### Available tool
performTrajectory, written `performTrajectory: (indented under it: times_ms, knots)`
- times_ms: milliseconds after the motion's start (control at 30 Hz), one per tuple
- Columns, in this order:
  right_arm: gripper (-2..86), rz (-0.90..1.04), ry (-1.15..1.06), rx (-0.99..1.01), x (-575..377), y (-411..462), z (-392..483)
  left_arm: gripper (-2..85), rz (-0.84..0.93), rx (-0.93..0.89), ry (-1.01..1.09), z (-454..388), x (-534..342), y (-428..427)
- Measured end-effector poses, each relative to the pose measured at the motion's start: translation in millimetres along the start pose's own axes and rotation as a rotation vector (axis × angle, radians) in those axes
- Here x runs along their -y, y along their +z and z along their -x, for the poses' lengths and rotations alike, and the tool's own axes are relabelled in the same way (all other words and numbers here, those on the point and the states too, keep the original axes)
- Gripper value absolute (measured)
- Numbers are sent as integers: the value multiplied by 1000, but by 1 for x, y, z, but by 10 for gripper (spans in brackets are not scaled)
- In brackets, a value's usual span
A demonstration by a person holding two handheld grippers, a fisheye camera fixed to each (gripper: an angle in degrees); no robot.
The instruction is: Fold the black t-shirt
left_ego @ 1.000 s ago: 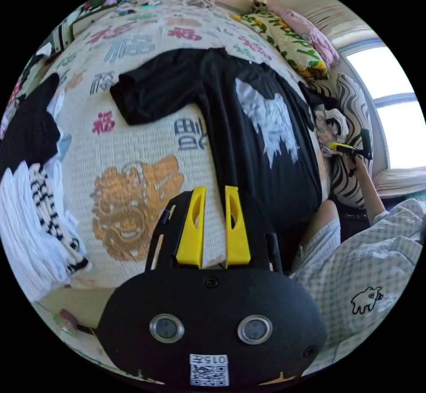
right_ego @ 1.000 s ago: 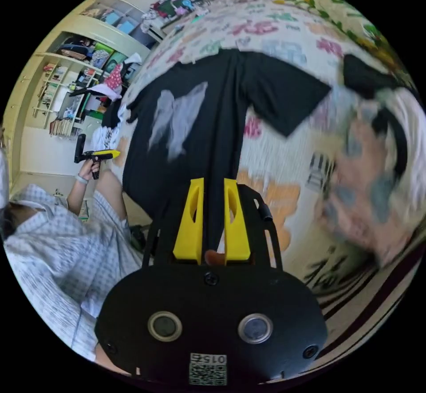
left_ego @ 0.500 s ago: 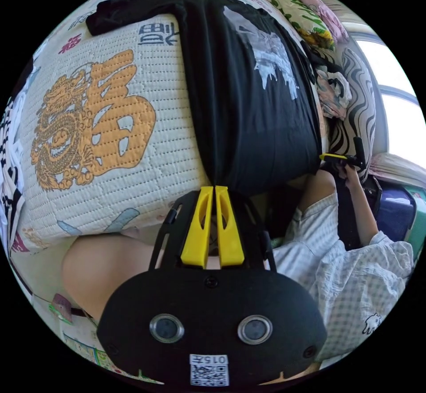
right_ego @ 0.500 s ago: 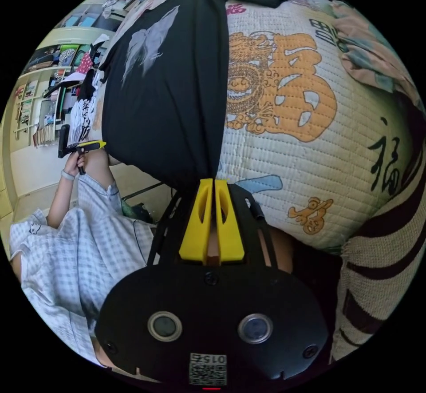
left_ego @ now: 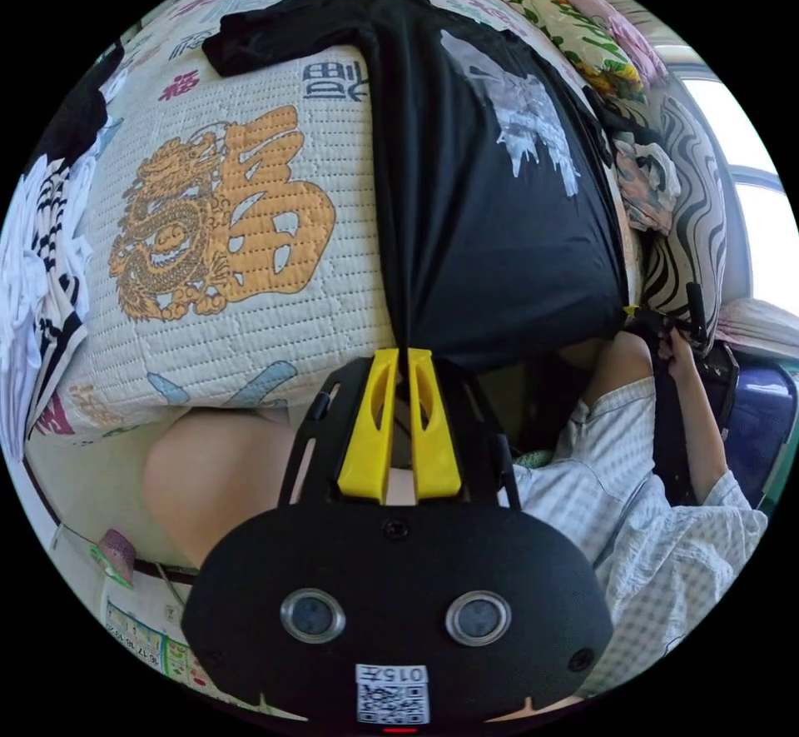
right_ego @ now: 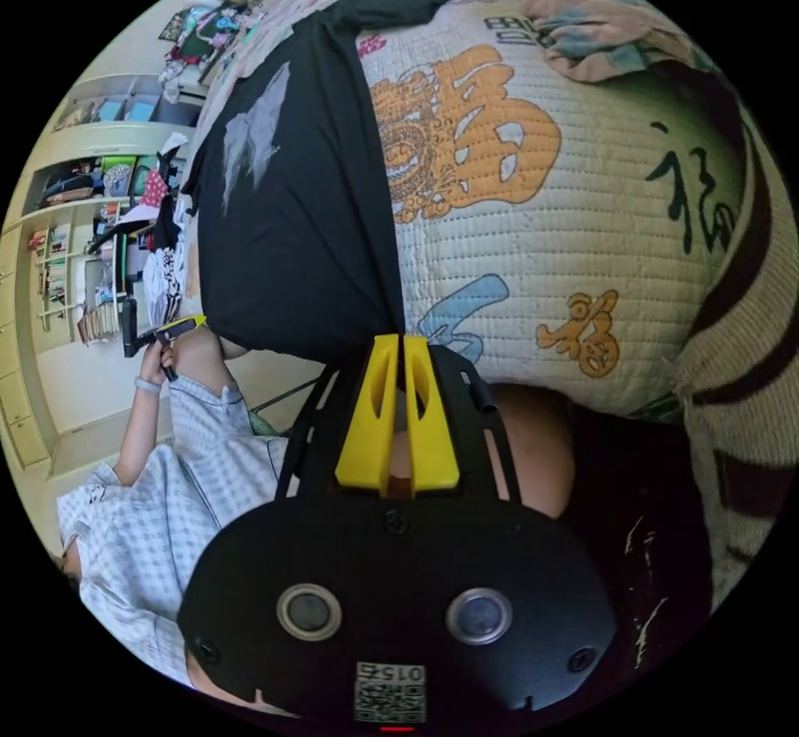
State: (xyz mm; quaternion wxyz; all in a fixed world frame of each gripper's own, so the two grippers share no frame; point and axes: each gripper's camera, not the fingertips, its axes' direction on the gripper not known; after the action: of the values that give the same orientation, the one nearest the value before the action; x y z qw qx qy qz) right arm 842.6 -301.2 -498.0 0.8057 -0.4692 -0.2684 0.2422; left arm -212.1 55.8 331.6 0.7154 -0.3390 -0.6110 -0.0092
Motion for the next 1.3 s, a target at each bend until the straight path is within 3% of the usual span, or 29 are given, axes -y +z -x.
performTrajectory:
  times_ms: [100,300,367,433,633,700,767,900,1033,1300]
  knots:
    - [-3,-109,-11,17,-36,-13,8,-2,-111,20,7,-14,-25,-4]
    - [-6,-608,-190,-42,-146,-66,82,-4,-726,91,43,-66,-111,-46]
    - [-6,-774,-241,-119,-181,-76,113,-5,-986,163,74,-96,-149,-53]
    - [-6,-976,-290,-259,-225,-82,156,-6,-1134,230,116,-118,-171,-52]
    - [-9,-1374,-339,-612,-294,-61,241,0,-1405,477,245,-192,-207,-27]
    - [-9,-1462,-335,-670,-303,-54,254,14,-1415,508,246,-205,-203,-18]
    - [-10,-1458,-346,-613,-302,-54,257,61,-1364,402,270,-208,-183,-13]
    - [-8,-1319,-377,-360,-272,-62,240,98,-1320,250,160,-196,-144,-4]
    - [2,-1206,-399,-356,-225,-68,221,94,-1219,205,51,-186,-84,15]
    - [57,-904,-116,-374,-62,-80,106,67,-919,30,449,-266,134,49]
